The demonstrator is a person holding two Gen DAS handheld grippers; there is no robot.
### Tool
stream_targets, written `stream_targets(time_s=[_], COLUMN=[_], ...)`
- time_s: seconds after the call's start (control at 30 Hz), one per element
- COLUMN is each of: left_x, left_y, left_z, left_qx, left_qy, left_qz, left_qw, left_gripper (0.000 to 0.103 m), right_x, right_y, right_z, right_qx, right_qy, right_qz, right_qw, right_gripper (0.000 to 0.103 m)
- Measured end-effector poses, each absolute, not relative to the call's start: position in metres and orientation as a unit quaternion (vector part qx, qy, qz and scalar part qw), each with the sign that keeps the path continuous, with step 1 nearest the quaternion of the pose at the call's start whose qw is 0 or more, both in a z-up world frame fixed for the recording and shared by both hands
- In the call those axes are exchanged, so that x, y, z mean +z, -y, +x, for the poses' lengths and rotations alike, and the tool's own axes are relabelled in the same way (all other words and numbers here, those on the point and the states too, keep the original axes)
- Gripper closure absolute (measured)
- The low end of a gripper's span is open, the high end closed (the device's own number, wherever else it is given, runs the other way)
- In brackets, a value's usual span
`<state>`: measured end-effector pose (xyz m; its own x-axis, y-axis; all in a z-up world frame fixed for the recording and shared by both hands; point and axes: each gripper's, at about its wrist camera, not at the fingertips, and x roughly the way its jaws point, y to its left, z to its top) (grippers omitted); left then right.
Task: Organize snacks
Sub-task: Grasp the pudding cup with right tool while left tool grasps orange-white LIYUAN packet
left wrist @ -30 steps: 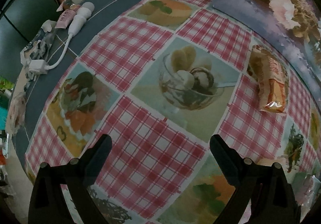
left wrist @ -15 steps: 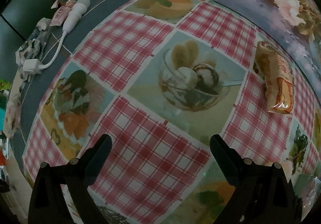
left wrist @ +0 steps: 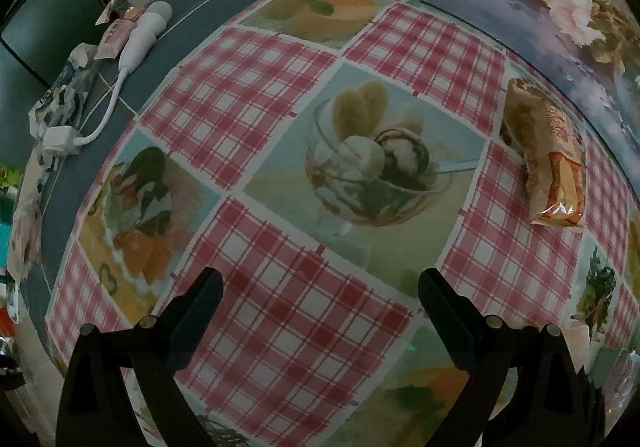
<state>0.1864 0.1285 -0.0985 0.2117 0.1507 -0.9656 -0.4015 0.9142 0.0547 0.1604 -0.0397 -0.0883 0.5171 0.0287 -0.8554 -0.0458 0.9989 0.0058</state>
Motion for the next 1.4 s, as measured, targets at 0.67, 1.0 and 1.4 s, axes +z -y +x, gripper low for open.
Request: stream_targets(time_s=[0.67, 1.0, 1.4], left_x=[-0.050, -0.057, -0.065], left_y=[-0.077, -0.042, -0.009], left_z=[0.220, 0.238, 0.251], left_qx=[0.093, 0.052, 0.034], left_qy=[-0.526, -0.490, -0.470], left_qz=[-0.141, -0.133, -0.081], left_qw=[0.834, 0.860, 0.878], left_gripper=[0.005, 0.005, 0.025], right_x=[-0.061, -0.048, -0.057], right_y=[0.089, 0.127, 0.132], right_z=[0.183, 0.193, 0.200], right_qx=[-0.013, -0.038, -0.035], right_qy=[-0.449, -0.423, -0.428], right_qz=[0.052, 0.076, 0.078], right_qw=[0.892, 0.902, 0.900], right_gripper=[0.053, 0.053, 0.053])
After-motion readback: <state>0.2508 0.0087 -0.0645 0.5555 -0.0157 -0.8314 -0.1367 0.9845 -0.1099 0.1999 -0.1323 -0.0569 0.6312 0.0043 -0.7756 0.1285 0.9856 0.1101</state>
